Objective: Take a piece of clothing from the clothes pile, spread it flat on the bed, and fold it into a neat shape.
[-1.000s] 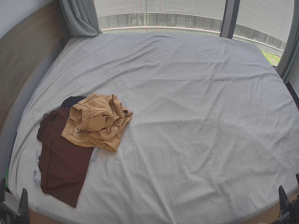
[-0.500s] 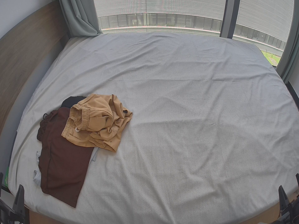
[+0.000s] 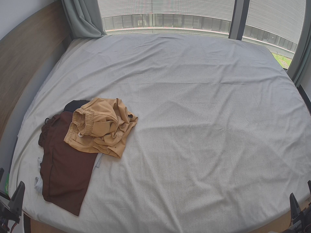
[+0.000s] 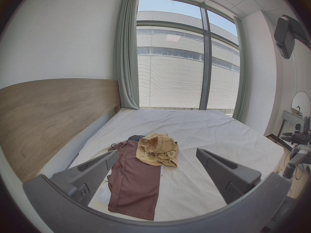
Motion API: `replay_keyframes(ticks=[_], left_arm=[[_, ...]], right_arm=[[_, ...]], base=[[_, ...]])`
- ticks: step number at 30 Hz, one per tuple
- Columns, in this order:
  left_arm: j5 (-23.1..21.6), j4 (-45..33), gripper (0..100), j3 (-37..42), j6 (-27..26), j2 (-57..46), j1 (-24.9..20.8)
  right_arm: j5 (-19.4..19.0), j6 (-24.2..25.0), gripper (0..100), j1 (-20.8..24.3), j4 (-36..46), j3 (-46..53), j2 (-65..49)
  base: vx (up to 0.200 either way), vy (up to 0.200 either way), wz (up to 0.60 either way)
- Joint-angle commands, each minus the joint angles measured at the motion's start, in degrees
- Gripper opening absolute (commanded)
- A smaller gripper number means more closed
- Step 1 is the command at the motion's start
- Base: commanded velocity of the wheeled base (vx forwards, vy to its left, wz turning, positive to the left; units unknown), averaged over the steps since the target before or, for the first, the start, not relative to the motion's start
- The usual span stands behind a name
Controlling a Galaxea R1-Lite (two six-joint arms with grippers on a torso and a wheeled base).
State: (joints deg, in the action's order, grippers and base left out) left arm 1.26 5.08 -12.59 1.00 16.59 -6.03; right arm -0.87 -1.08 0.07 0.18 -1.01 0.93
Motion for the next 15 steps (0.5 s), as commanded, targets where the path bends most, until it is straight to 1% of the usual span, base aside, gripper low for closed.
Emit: replay_keyframes(ticks=[1, 3, 4, 9, 15], left_arm=[[0.06, 0.10, 100, -2.26, 0.14, 6.08, -2.40], [0.15, 0.01, 100, -3.14, 0.14, 6.96, -3.19], [0.06, -0.43, 100, -5.07, 0.49, 7.67, -3.81], [-0.11, -0.25, 100, -7.62, 1.02, 11.45, -4.25], [-3.37, -0.07, 100, -9.29, 4.71, 16.89, -4.69]], right_arm=[[-0.01, -0.06, 100, 0.01, -0.01, 0.92, -0.93], [-0.01, -0.06, 100, 0.10, -0.01, 0.92, -0.93], [-0.01, -0.06, 100, 0.10, -0.01, 0.92, -0.93], [-0.01, -0.06, 100, 0.01, -0.01, 0.92, -0.93], [-0.01, -0.06, 100, 0.10, -0.01, 0.92, -0.93]], base=[[0.000, 0.000, 0.00], [0.000, 0.000, 0.00], [0.000, 0.000, 0.00], [0.000, 0.000, 0.00], [0.000, 0.000, 0.00]])
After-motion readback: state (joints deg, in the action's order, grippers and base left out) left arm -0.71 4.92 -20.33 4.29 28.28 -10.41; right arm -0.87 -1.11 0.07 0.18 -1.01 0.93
